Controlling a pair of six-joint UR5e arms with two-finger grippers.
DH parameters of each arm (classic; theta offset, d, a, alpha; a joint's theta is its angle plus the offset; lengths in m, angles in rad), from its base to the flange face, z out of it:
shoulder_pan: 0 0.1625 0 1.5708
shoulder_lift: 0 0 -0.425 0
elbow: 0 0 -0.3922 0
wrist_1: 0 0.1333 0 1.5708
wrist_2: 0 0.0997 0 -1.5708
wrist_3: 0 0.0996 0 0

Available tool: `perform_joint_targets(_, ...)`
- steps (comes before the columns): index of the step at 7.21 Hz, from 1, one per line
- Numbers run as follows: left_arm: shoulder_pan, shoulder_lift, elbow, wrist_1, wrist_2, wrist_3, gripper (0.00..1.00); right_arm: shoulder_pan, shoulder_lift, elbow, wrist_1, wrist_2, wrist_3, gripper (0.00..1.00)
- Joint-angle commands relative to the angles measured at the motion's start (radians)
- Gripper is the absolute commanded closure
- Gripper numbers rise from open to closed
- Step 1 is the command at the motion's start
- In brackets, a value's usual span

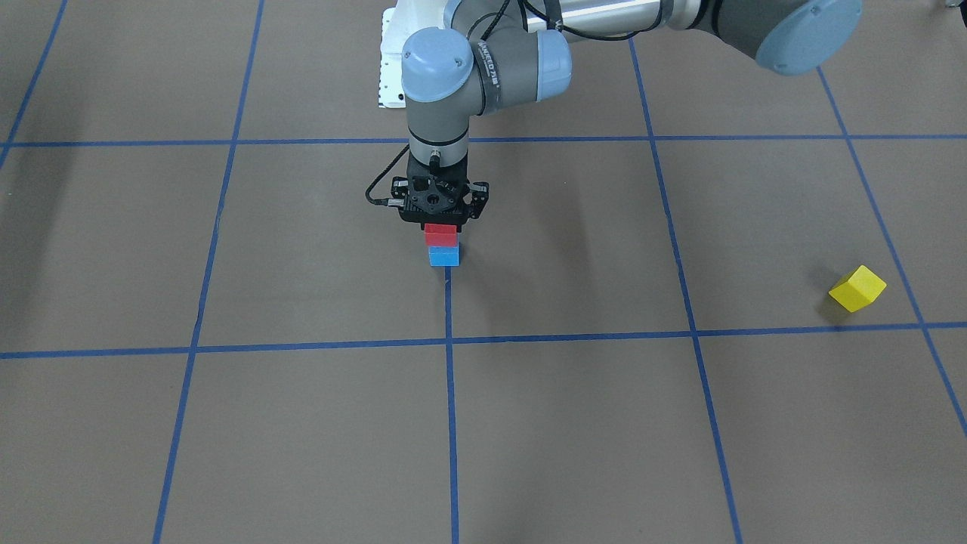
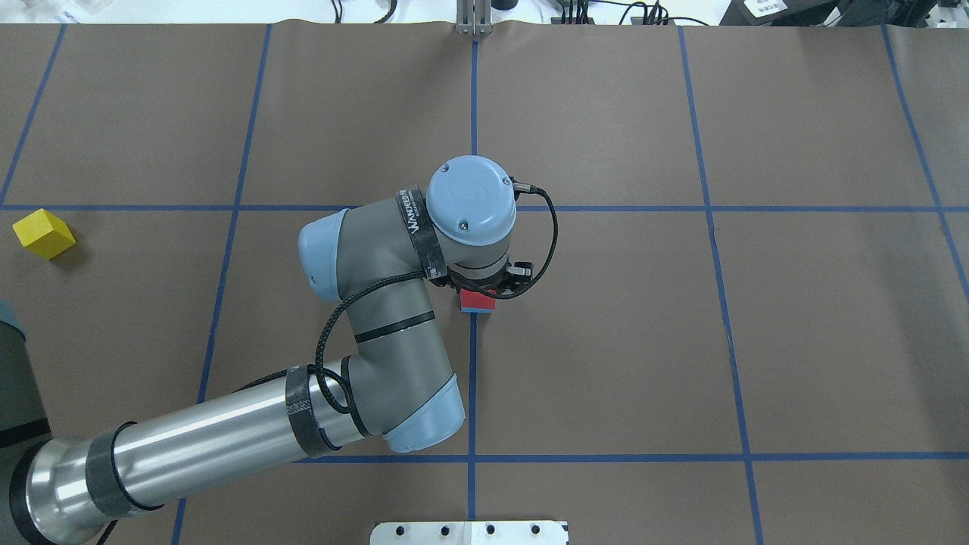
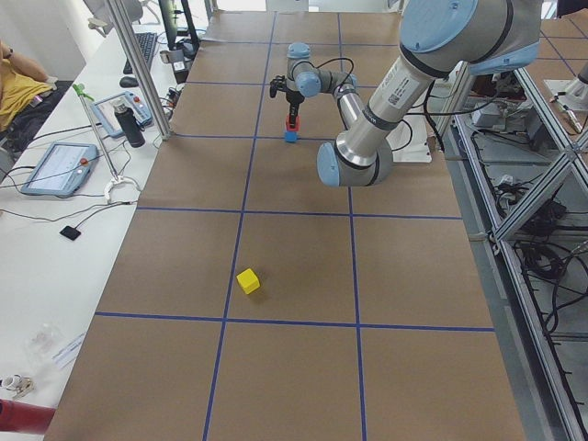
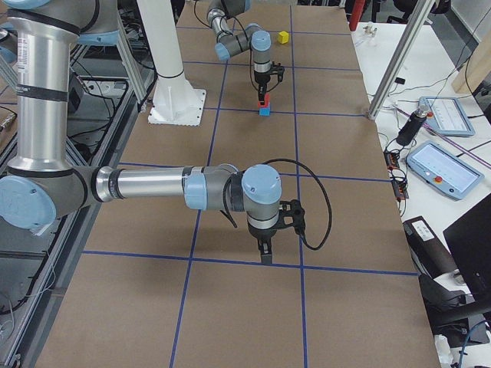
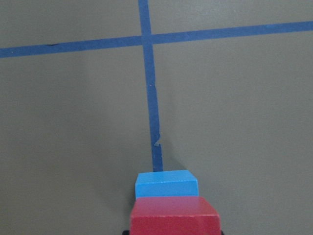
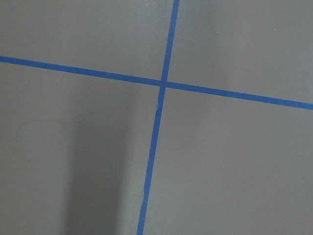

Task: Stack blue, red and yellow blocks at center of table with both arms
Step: 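Lower the red cube onto the blue cube and open the left gripper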

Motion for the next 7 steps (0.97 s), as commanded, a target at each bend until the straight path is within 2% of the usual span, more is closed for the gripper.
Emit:
perform_joint_targets(1, -0.002, 0.001, 0.001, -0.001, 0.000, -0.024, 0.49, 0.000, 0.000, 0.000, -0.001, 0.000, 0.000, 0.00)
perform_joint_targets(4, 0.001, 0.003, 0.001, -0.001, 0.002, -0.024, 0.28, 0.000, 0.000, 0.000, -0.001, 0.000, 0.000, 0.00)
perform_joint_targets(5, 0.001, 0.003, 0.001, -0.001, 0.008, -0.024, 0.23, 0.000, 0.000, 0.000, -0.001, 0.000, 0.000, 0.00)
perform_joint_targets(6, 0.001, 0.000, 0.001, -0.007, 0.008, -0.021, 0.22, 0.000, 0.000, 0.000, 0.001, 0.000, 0.000, 0.00)
perform_joint_targets(7, -0.008, 0.000, -0.020, -0.004, 0.006, -0.013, 0.12, 0.000, 0.000, 0.002, -0.001, 0.000, 0.000, 0.00)
